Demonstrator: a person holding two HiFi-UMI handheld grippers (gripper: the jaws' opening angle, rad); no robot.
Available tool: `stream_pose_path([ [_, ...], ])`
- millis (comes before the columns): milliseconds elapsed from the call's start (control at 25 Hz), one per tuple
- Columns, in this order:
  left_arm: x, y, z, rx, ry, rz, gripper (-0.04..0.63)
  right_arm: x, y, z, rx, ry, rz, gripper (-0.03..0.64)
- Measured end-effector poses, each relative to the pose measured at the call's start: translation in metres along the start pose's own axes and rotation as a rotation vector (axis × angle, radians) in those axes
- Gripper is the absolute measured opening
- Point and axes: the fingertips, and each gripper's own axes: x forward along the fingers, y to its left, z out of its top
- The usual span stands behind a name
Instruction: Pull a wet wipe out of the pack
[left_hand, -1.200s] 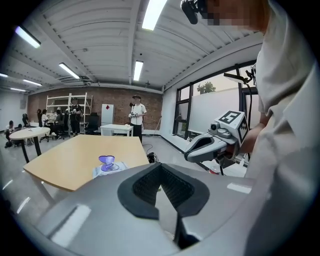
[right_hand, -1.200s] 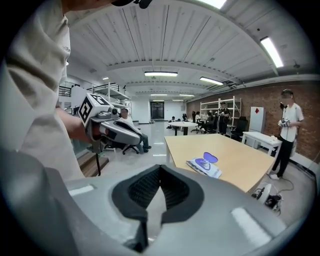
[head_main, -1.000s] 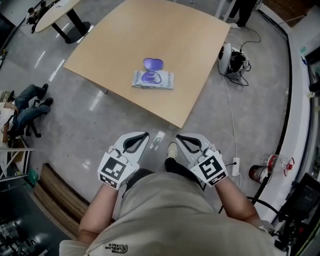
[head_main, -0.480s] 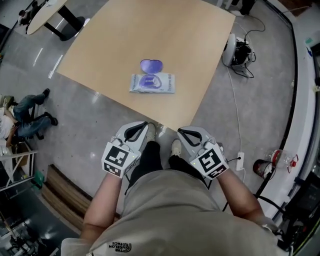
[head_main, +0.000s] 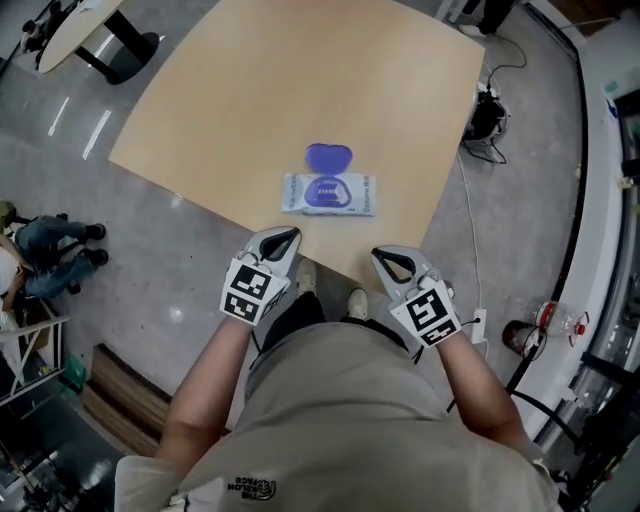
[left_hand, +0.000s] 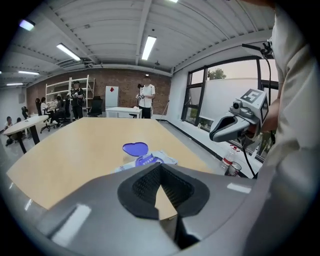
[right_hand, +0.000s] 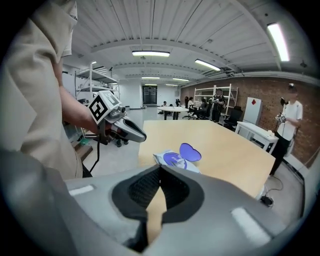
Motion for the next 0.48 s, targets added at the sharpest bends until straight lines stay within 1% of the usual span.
stream_pose_path([
  [160,0.020,0.036,-0.016,-0.013,0.024,-0.037,0.006,0.038,-0.012,0.001,0.017,0.055,-0.031,0.002],
  [280,0.038,0.058,-0.031,-0.017,0.049,-0.062,0.006,0.062,-0.020,-0.002,0.050,0.097,-0.040,0.003],
  [480,0.062,0.080,-0.055,-0.014,0.098,-0.112,0.006,0.095,-0.027,-0.014,0.108,0.166,-0.053,0.014],
])
